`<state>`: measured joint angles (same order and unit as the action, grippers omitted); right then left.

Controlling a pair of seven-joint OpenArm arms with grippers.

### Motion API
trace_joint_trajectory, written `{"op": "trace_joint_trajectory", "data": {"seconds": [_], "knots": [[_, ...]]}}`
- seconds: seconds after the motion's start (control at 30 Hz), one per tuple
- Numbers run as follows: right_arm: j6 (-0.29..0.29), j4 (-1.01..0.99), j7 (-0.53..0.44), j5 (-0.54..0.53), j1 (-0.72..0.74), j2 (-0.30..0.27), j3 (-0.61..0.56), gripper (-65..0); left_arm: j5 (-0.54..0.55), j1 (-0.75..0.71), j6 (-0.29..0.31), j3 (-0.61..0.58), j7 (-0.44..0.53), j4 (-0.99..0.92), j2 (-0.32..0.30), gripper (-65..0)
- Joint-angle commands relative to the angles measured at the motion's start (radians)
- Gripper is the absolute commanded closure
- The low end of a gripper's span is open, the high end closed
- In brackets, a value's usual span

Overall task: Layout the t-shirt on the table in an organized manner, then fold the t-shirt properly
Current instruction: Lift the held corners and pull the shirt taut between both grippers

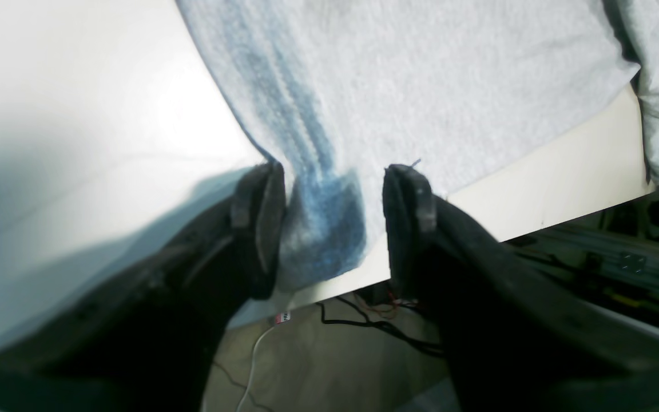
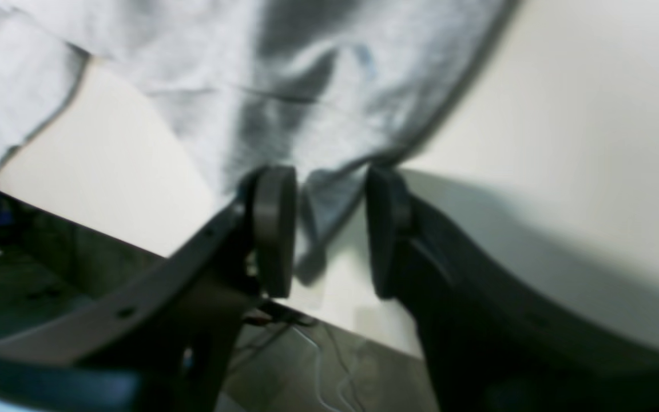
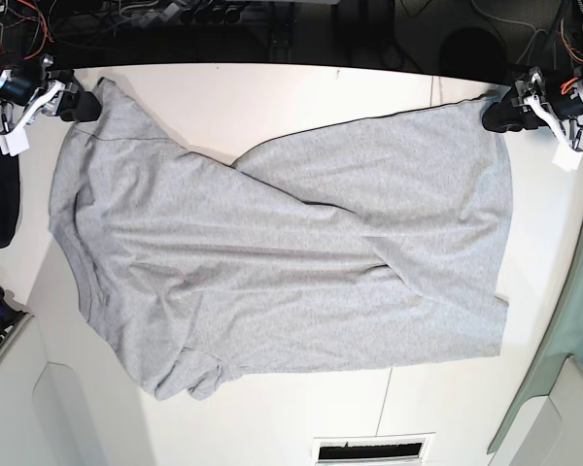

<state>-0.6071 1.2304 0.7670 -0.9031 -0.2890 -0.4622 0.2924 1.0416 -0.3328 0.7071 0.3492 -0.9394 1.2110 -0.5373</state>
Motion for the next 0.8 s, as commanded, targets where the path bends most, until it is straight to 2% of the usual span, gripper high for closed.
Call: {"op": "trace_joint_trajectory", "data": {"seconds": [0.0, 0.07, 0.1, 0.23, 0.27, 0.37, 0.5, 0.77], "knots": [[0.016, -0.002, 0.048, 0.050, -0.011, 0.003, -0.004, -22.7, -0.008, -0.005, -0.009, 0.003, -0.022, 0.005, -0.017, -31.6], [0.016, -0.002, 0.045, 0.050, -0.011, 0.014, -0.005, -22.7, -0.003, -0.005, -0.009, 0.003, -0.012, 0.005, -0.017, -31.0], [0.016, -0.002, 0.044, 0.050, -0.011, 0.017, -0.005, -21.3, -0.003, -0.005, -0.009, 0.003, -0.001, 0.005, -0.017, -27.9], [0.016, -0.002, 0.041, 0.051, -0.008, 0.016, -0.005, -4.9, -0.003, -0.005, -0.009, 0.003, 0.048, 0.005, -0.017, -4.1], [0.016, -0.002, 0.041, 0.050, -0.007, 0.016, -0.005, -0.9, -0.003, -0.005, -0.009, 0.003, 0.060, 0.005, -0.017, 0.0], [0.016, -0.001, 0.041, 0.047, -0.005, 0.013, -0.005, 0.0, 0.002, -0.005, -0.009, 0.003, 0.083, 0.009, -0.020, 0.0], [0.016, 0.027, 0.046, 0.047, -0.007, -0.010, -0.001, 0.0, 0.049, -0.005, -0.009, 0.007, 0.070, 0.031, -0.055, 0.0], [0.016, 0.141, 0.045, 0.047, -0.061, -0.104, 0.065, 0.0, 0.171, -0.006, -0.009, 0.080, -0.066, 0.089, -0.159, 0.0]]}}
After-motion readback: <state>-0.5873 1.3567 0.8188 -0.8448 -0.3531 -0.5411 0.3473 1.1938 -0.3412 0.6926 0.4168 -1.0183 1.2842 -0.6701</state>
